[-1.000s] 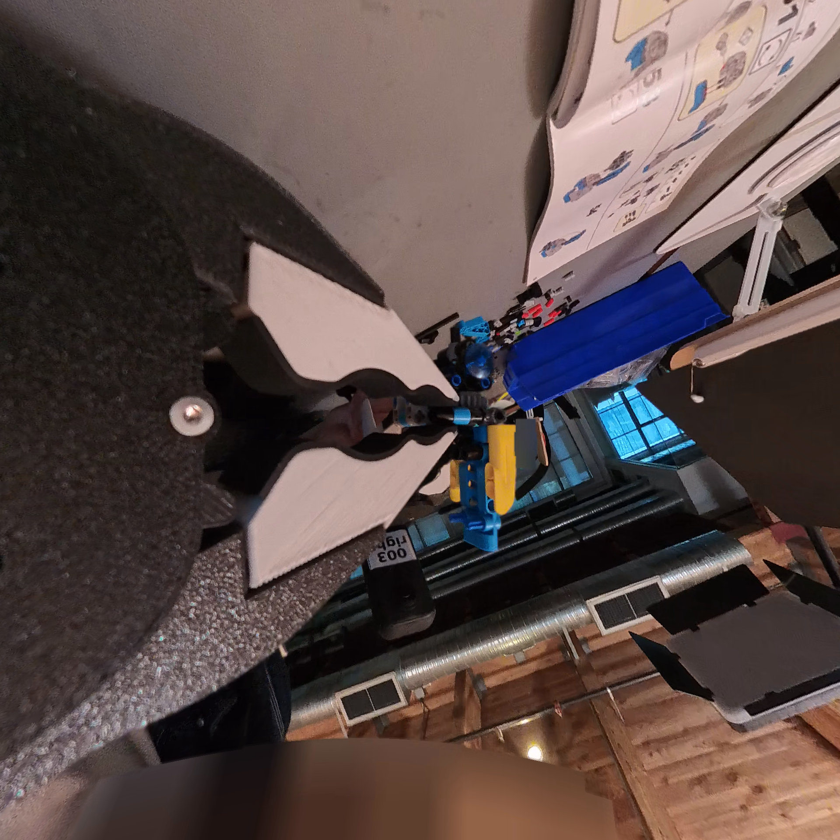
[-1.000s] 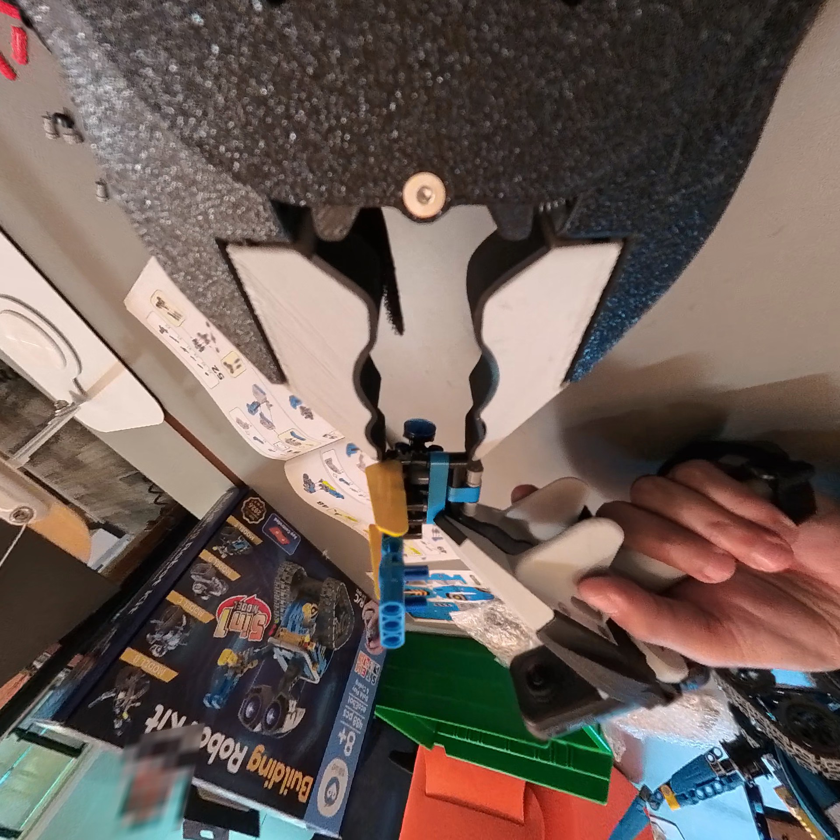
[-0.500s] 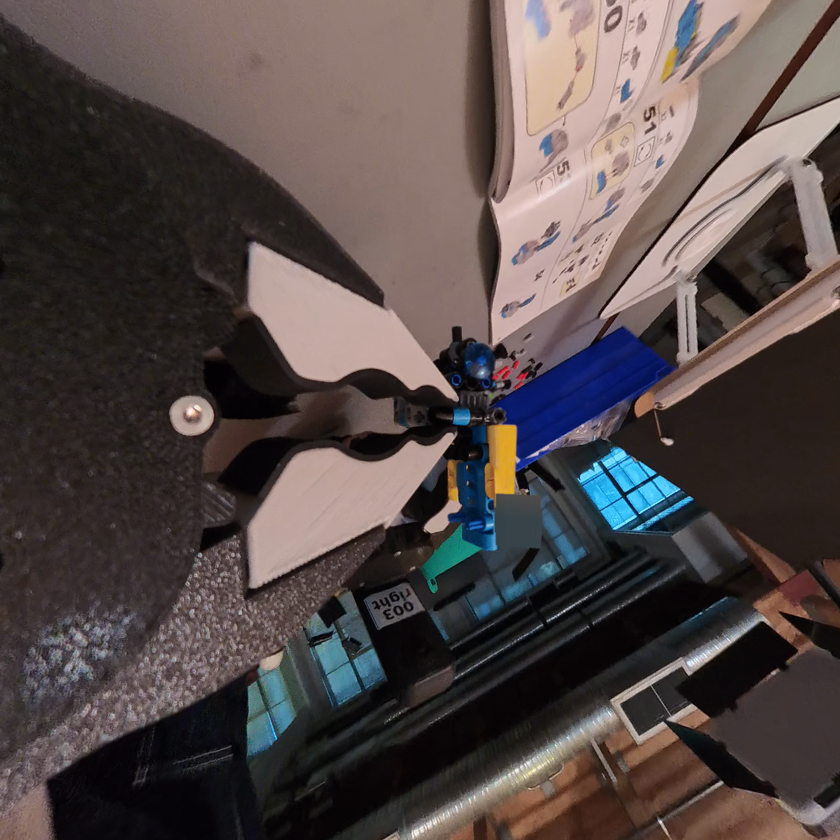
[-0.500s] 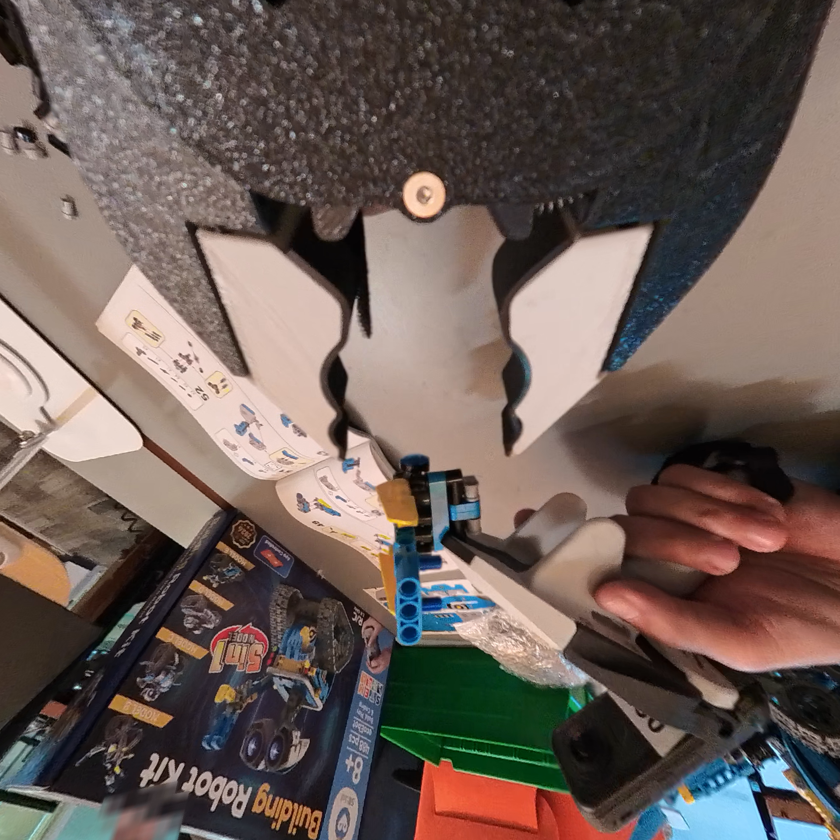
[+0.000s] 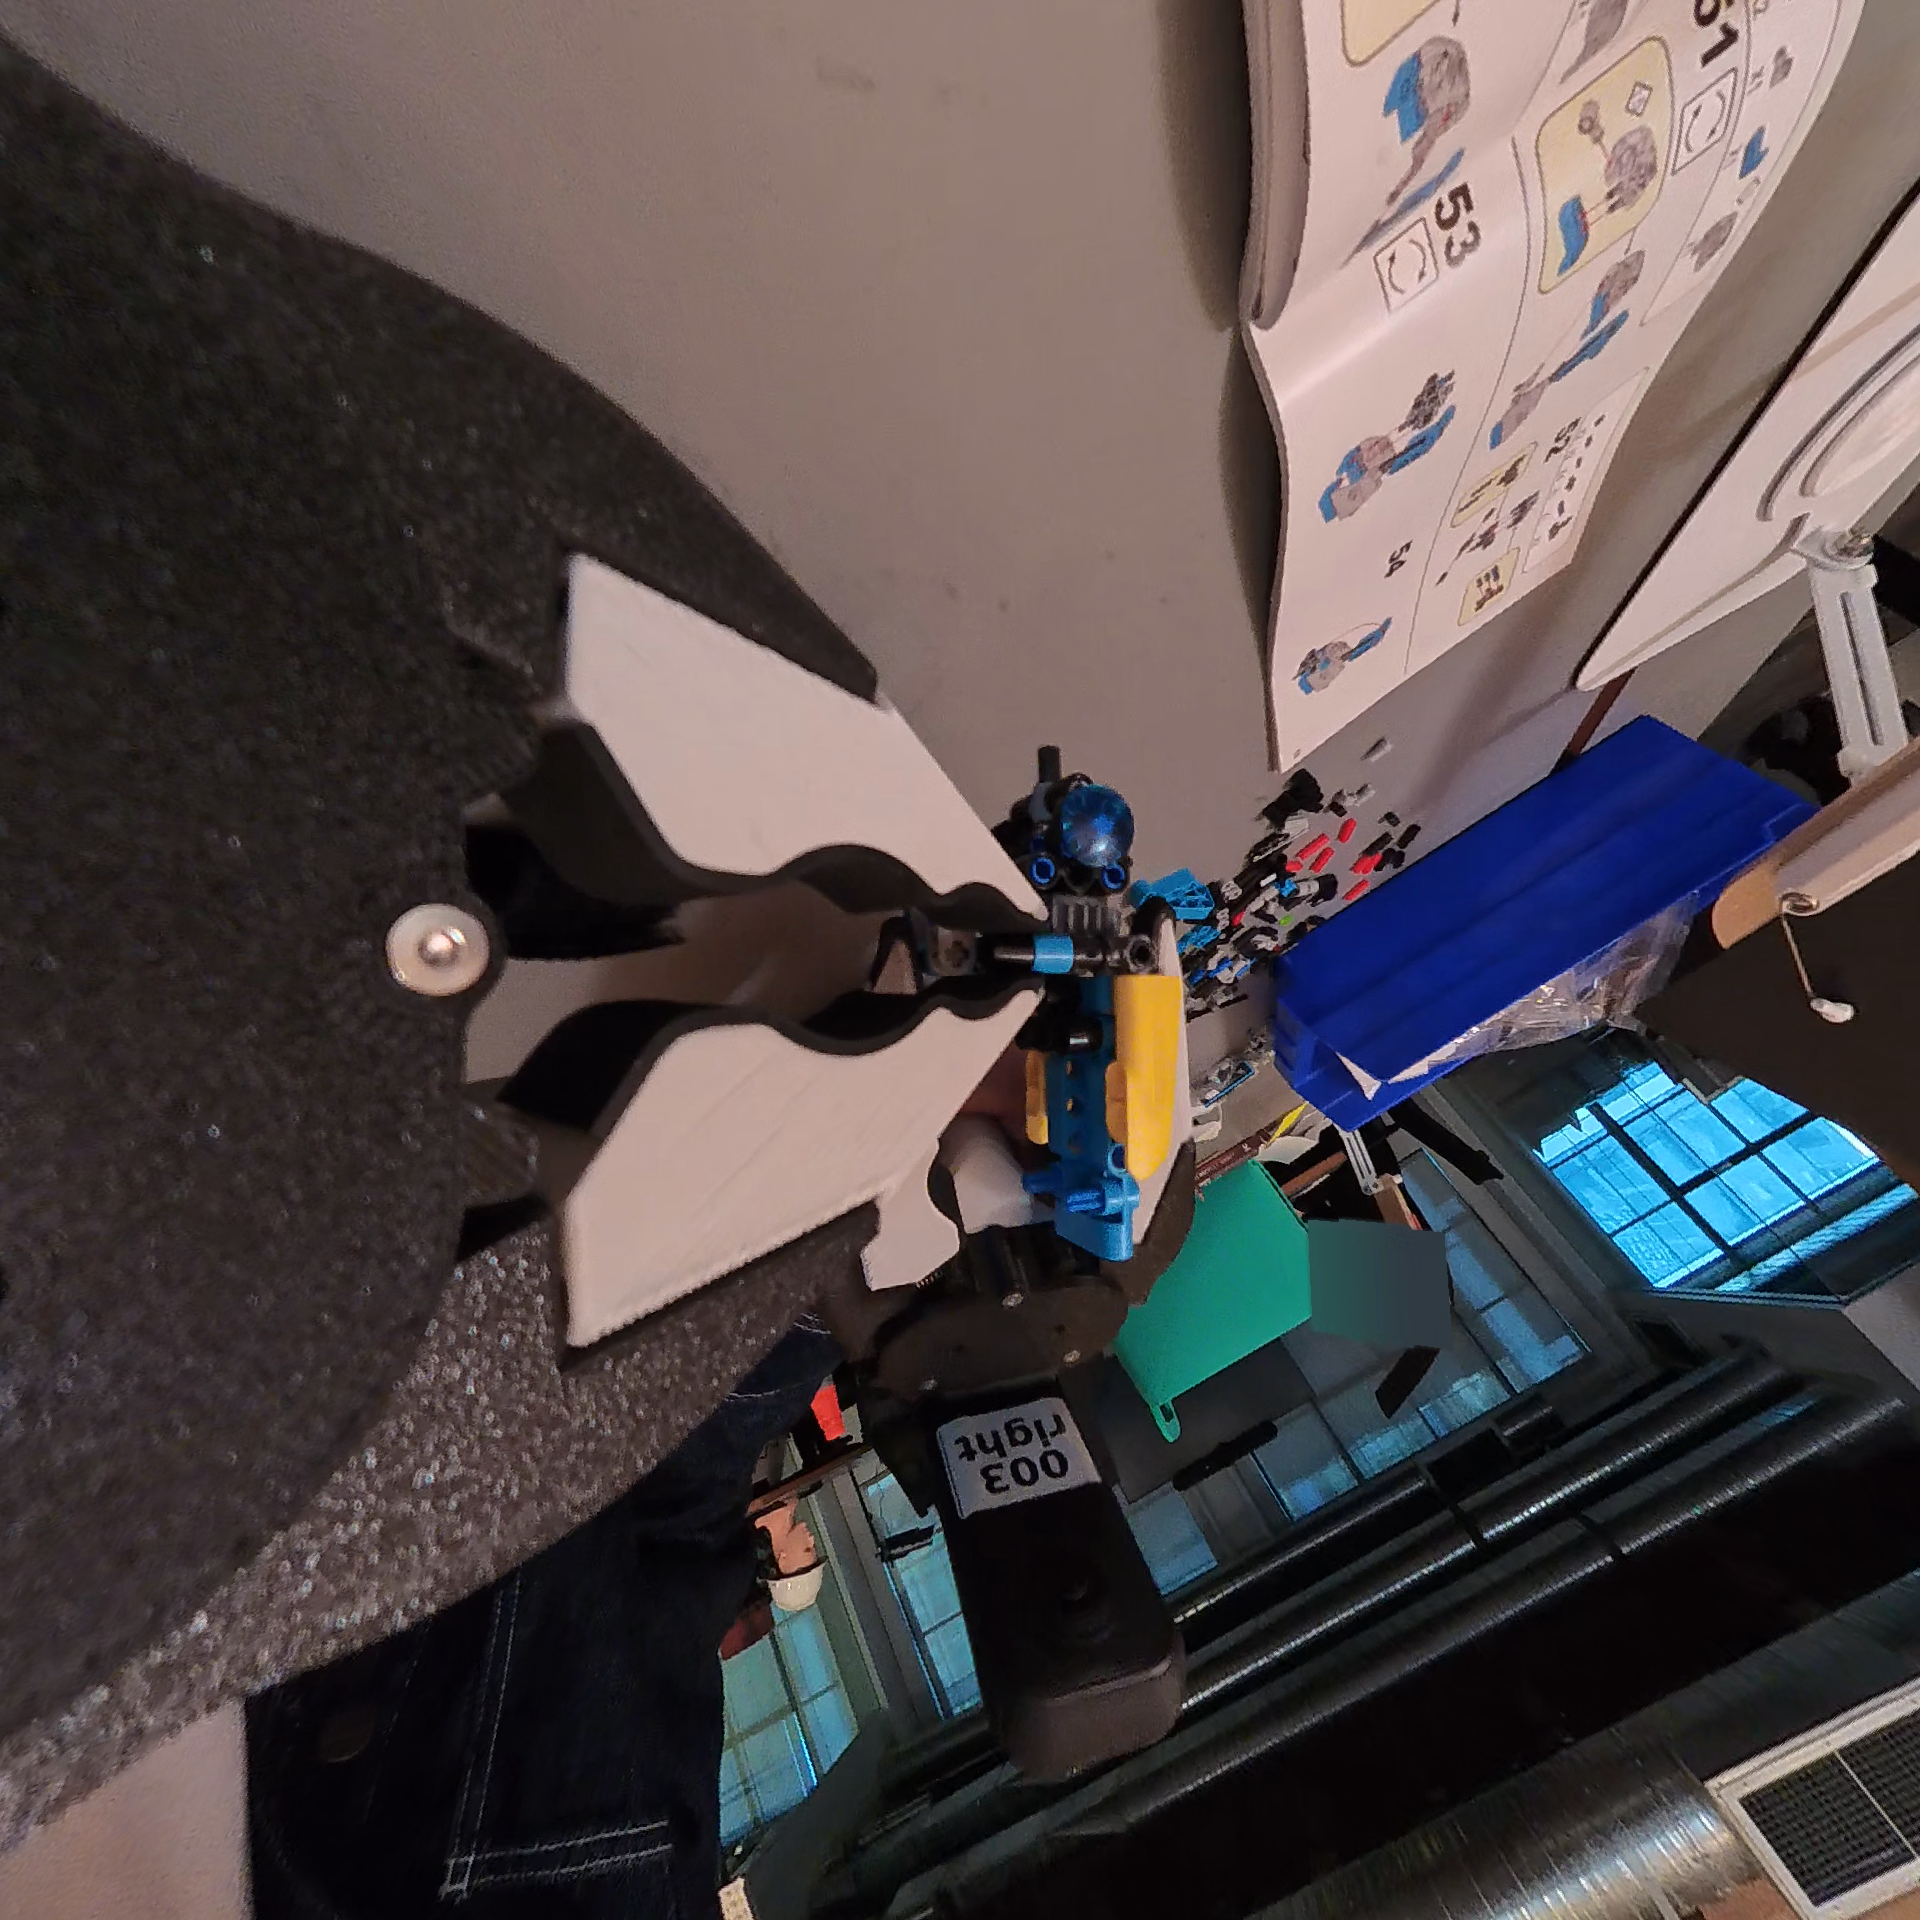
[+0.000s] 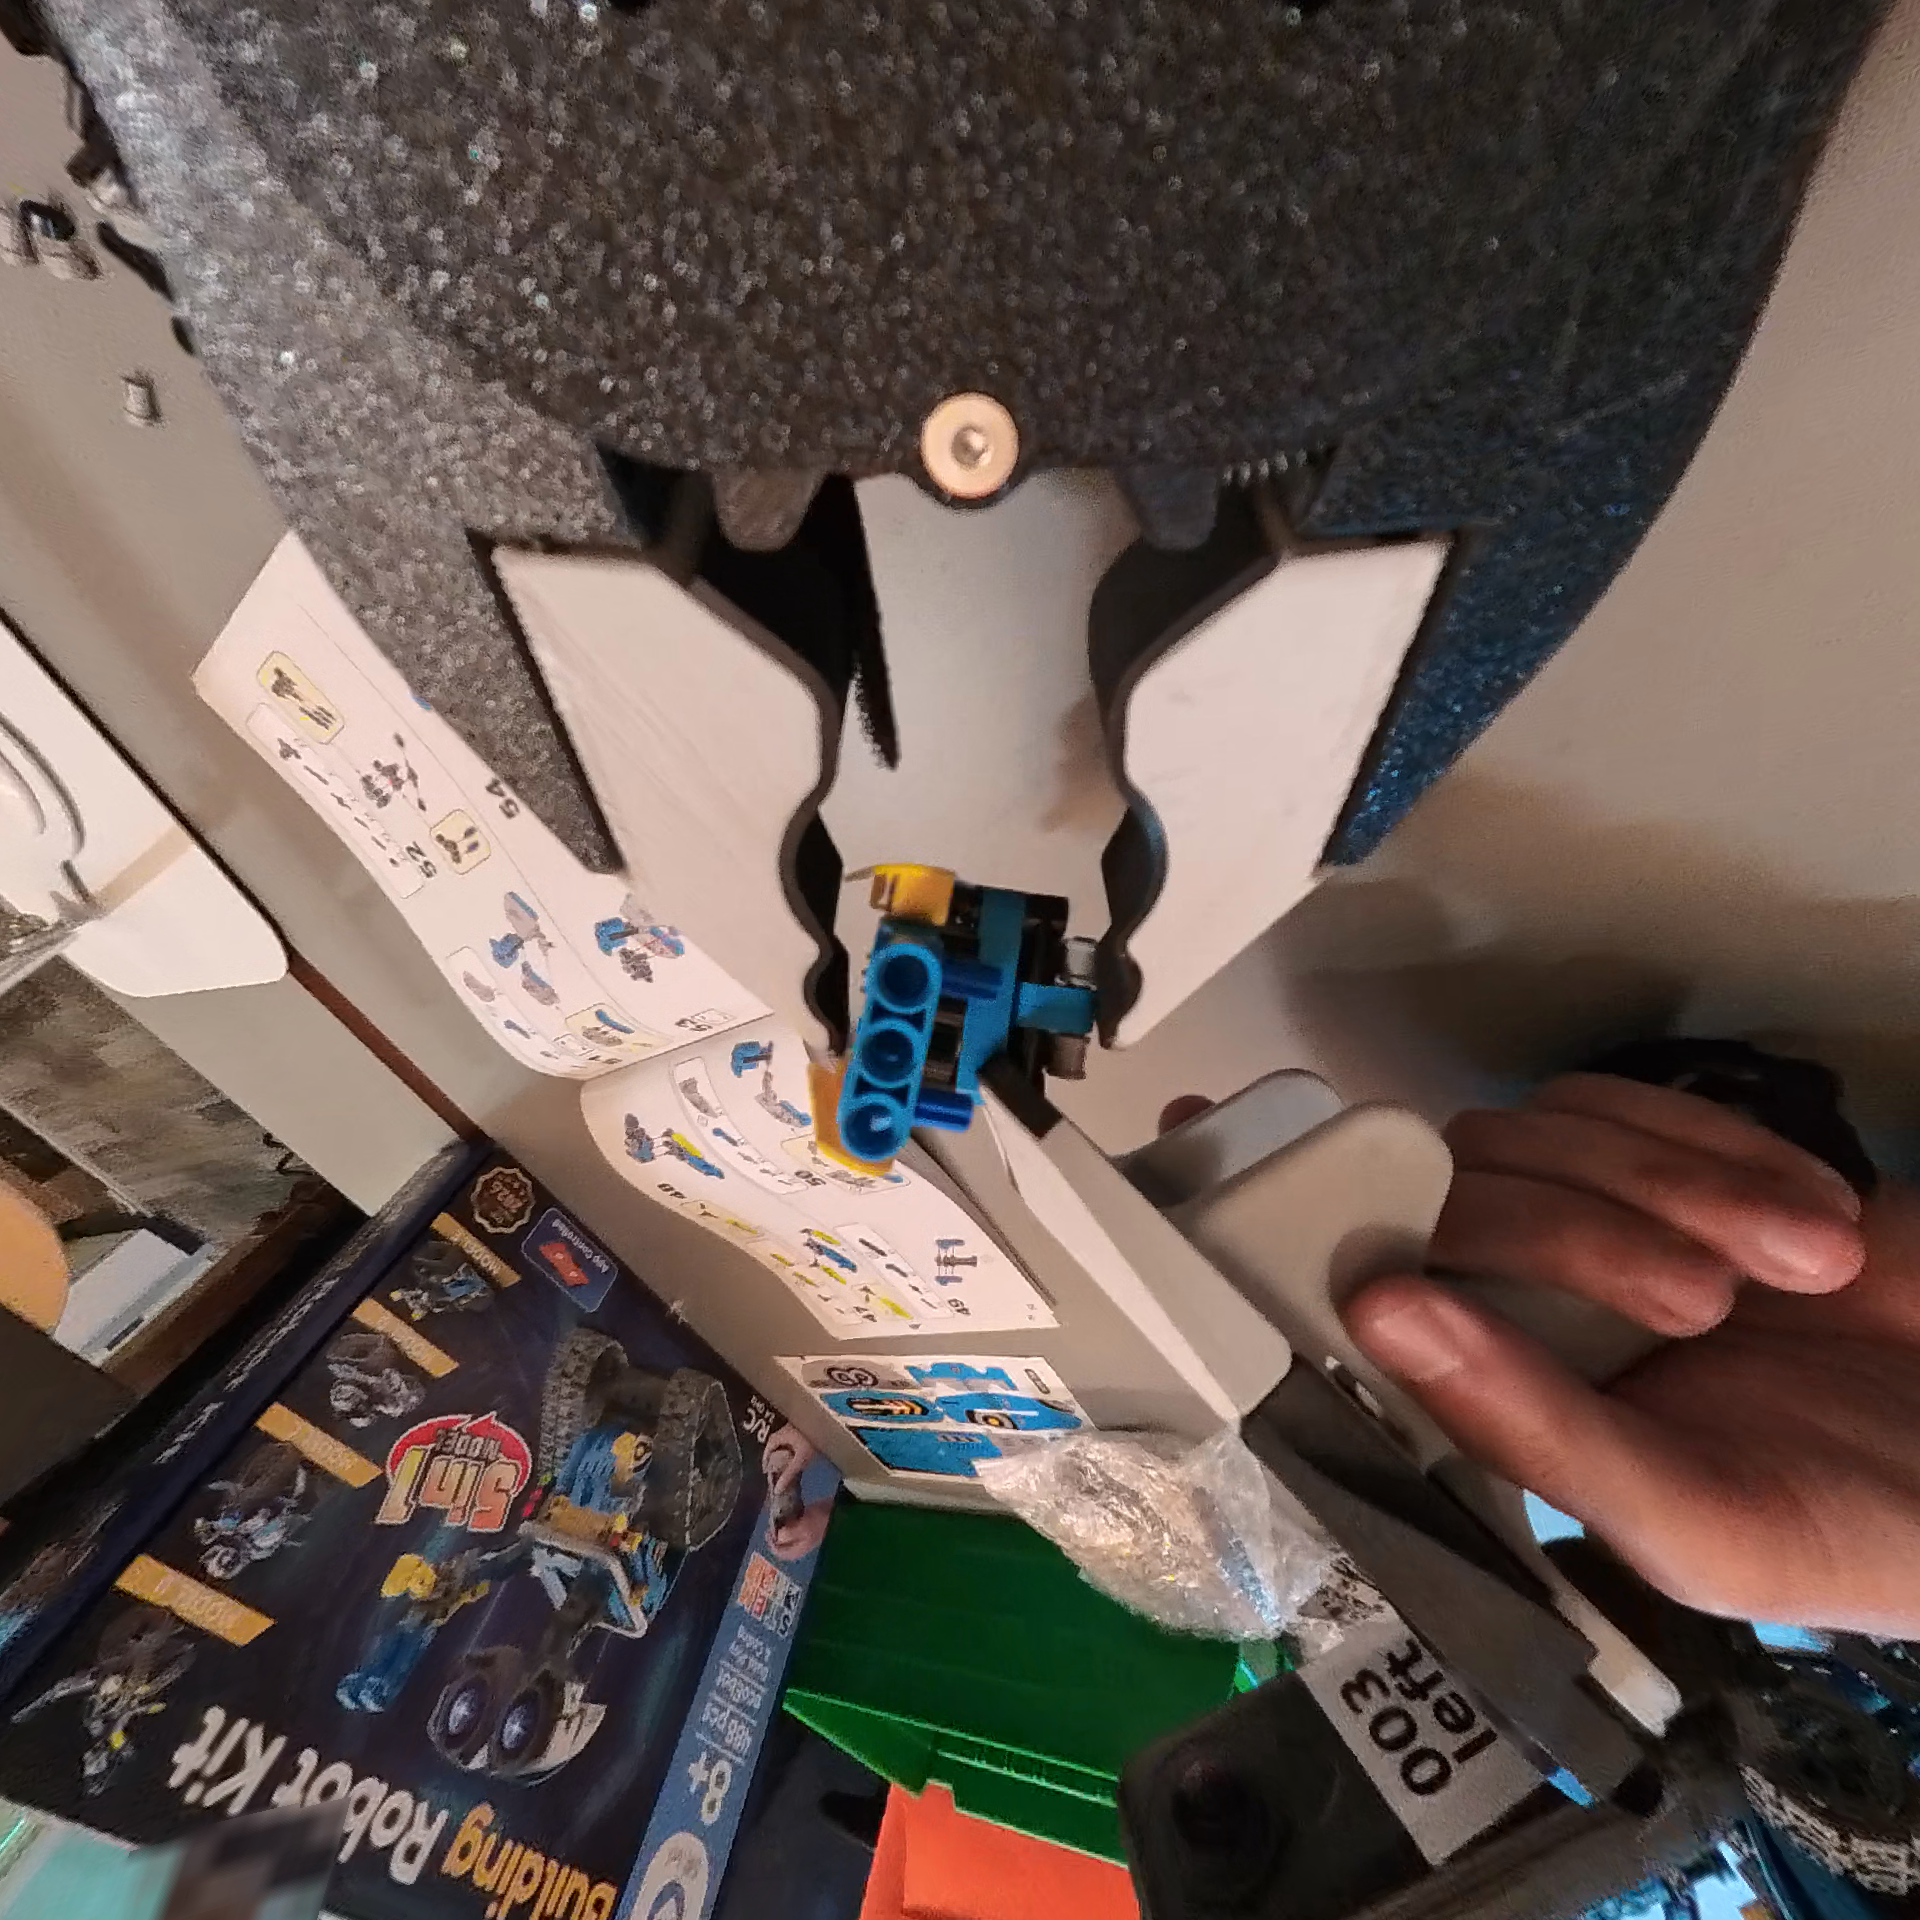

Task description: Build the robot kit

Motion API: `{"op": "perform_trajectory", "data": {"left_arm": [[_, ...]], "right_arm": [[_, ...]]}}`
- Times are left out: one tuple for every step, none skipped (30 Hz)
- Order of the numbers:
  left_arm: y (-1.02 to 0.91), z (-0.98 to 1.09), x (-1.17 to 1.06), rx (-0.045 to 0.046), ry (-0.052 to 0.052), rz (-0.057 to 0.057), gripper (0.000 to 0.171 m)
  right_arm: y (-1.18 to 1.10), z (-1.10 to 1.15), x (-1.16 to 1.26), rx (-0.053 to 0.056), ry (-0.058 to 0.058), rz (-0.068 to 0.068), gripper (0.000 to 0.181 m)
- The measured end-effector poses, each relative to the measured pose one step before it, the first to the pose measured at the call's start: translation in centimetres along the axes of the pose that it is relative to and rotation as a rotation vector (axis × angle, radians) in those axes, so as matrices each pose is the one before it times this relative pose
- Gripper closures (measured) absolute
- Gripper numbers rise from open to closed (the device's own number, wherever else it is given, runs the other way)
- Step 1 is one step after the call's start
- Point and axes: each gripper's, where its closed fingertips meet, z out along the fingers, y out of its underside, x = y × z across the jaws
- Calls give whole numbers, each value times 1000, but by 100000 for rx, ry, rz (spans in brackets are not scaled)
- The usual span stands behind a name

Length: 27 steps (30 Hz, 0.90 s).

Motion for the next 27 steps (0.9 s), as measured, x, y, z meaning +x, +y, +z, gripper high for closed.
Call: {"op": "perform_trajectory", "data": {"left_arm": [[-63,6,67,66,-61,899,165],[-24,17,67,-409,-469,1756,165],[23,40,38,-462,-656,1638,165],[12,29,22,-65,-587,964,165],[42,-1,18,-213,-74,380,165],[10,-2,68,13,608,-197,165],[-17,-23,58,48,461,-116,165],[56,-30,-33,-436,-270,461,165],[55,6,-76,-305,-601,523,165],[-12,16,-28,73,-465,470,165],[-67,21,-35,24,-579,724,165],[-16,43,-170,-180,-1475,916,165],[59,58,-188,-459,-1320,687,165],[40,7,-54,-70,177,-842,165],[17,-55,-59,94,678,-1625,165],[-3,-72,-43,250,725,-1564,165],[-26,-42,57,297,1041,-1267,165],[13,13,50,16,642,-562,165],[24,30,28,-262,10,369,165],[4,-8,25,-199,-305,883,165],[-38,-15,118,185,228,669,165],[-82,-10,125,470,246,327,165],[35,31,0,-122,-557,423,165],[114,39,-36,-617,-623,676,165],[43,6,59,-60,-23,404,165],[62,-21,58,-148,-68,760,165],[192,5,-76,-947,-872,1027,166]], "right_arm": [[-60,-31,29,-311,475,-793,135],[-39,-40,-24,72,177,-801,138],[-11,-57,19,29,8,-478,138],[26,-31,0,-149,-512,321,138],[-3,-18,-55,53,-765,604,139],[-32,-61,-61,41,-47,-1404,140],[-102,-44,17,361,932,-1965,140],[23,21,-54,-38,-288,-101,140],[107,60,-68,3,-1227,1010,140],[54,32,16,36,-295,1163,140],[-13,26,63,-61,452,34,139],[82,105,65,-279,209,1322,139],[221,163,33,-1148,-296,3199,138],[176,64,152,-1221,968,1130,135],[-55,-43,567,70,4246,-1261,122],[-149,-96,237,957,1837,-1915,117],[-57,-11,-195,528,-1030,-198,120],[9,38,-539,222,-3046,459,130],[-41,29,-282,209,-883,-1073,137],[12,14,5,-185,1070,-2339,138],[-97,-56,8,467,521,-1556,138],[-185,-102,46,648,160,-332,139],[-16,-45,23,-148,-418,431,139],[145,8,-86,-628,-1403,516,140],[-3,-76,-60,91,-246,33,141],[-33,-66,-72,-152,64,1,141],[94,-15,-141,-571,-1000,70,141]]}}
